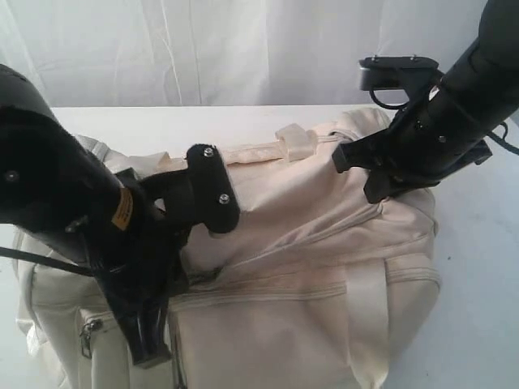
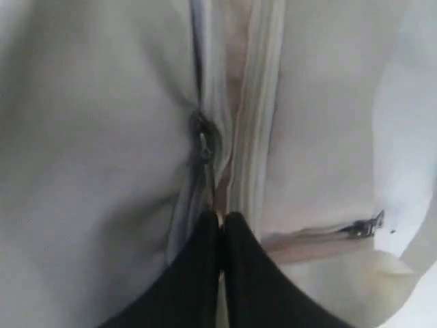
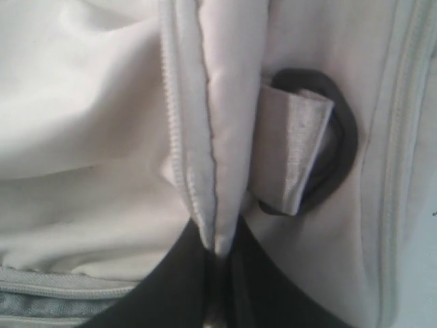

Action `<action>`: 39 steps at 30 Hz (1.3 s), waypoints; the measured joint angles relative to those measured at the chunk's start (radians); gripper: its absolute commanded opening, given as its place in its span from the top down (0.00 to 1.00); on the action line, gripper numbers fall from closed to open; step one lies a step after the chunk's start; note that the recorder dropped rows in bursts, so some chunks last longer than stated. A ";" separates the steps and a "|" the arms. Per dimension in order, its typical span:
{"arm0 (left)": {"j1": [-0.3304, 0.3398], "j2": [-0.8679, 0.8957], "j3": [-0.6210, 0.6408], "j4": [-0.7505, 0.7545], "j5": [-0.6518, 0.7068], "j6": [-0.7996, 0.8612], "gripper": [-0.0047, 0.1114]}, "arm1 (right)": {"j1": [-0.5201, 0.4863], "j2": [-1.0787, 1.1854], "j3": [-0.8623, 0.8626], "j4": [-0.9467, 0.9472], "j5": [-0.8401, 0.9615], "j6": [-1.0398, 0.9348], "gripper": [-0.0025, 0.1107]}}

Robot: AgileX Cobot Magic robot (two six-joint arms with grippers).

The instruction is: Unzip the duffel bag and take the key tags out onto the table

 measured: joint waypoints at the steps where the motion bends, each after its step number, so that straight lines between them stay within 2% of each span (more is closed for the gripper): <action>1: 0.000 -0.010 0.000 0.028 0.015 -0.027 0.96 | 0.000 0.000 0.000 -0.002 0.000 0.003 0.98; 13: 0.000 -0.170 0.000 0.269 0.239 -0.204 0.96 | 0.000 0.000 0.000 -0.022 -0.004 0.013 0.98; 21: -0.004 -0.250 0.013 0.484 0.297 -0.336 0.96 | 0.000 0.000 0.000 -0.026 -0.008 0.015 0.98; 28: -0.007 -0.292 0.070 0.619 0.280 -0.425 0.96 | 0.004 0.000 0.000 -0.003 -0.008 0.017 0.98; 34: -0.007 -0.332 0.094 0.610 0.230 -0.425 0.96 | 0.006 0.000 0.000 -0.002 -0.008 0.017 0.97; 36: -0.005 -0.352 0.094 0.559 0.215 -0.389 0.96 | 0.006 0.000 0.000 -0.002 -0.008 0.011 0.92; 39: -0.001 -0.380 0.094 0.448 0.212 -0.295 0.96 | 0.004 0.000 0.000 0.023 0.004 -0.042 0.79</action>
